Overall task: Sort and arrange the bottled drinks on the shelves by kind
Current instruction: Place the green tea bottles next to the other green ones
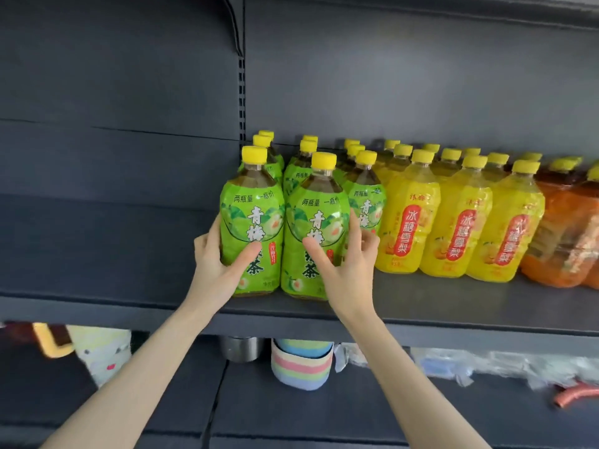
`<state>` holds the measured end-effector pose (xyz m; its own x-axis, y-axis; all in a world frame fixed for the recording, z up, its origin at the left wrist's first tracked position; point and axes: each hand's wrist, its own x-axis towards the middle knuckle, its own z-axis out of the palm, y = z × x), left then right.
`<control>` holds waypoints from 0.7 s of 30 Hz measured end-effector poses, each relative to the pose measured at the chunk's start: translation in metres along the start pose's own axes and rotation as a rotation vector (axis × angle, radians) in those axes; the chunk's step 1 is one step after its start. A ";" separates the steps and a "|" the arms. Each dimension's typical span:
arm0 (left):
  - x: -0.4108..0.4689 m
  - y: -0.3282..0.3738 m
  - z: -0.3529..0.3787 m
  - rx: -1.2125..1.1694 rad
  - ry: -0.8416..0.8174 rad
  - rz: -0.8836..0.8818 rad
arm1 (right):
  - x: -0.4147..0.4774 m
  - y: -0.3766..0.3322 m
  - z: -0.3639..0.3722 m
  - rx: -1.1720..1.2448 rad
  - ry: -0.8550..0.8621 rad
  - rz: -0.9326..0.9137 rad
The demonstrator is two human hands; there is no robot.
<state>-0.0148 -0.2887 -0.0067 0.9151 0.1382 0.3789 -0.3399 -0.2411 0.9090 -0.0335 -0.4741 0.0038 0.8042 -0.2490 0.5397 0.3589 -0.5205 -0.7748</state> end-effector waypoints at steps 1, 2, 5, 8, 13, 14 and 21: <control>-0.007 -0.003 0.000 0.013 0.018 0.005 | -0.006 0.006 -0.002 0.002 -0.047 0.004; -0.013 -0.005 0.000 0.027 0.036 0.019 | -0.012 0.011 -0.003 -0.013 -0.082 -0.002; -0.024 -0.008 0.001 0.033 0.053 0.051 | -0.022 0.022 -0.008 -0.053 -0.089 -0.031; -0.028 -0.008 0.006 0.039 0.076 0.034 | -0.020 0.028 -0.009 -0.027 -0.060 0.009; -0.018 -0.011 0.006 0.106 0.098 0.020 | -0.009 0.031 -0.006 -0.117 -0.035 -0.001; -0.015 -0.011 0.006 0.134 0.100 0.018 | -0.007 0.030 -0.006 -0.155 -0.023 -0.006; 0.010 -0.015 0.006 0.266 0.091 0.013 | 0.010 0.027 0.003 -0.280 -0.001 0.006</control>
<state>0.0014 -0.2893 -0.0178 0.8836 0.2163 0.4154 -0.2718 -0.4855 0.8309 -0.0146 -0.4876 -0.0127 0.8066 -0.2520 0.5347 0.2092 -0.7243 -0.6570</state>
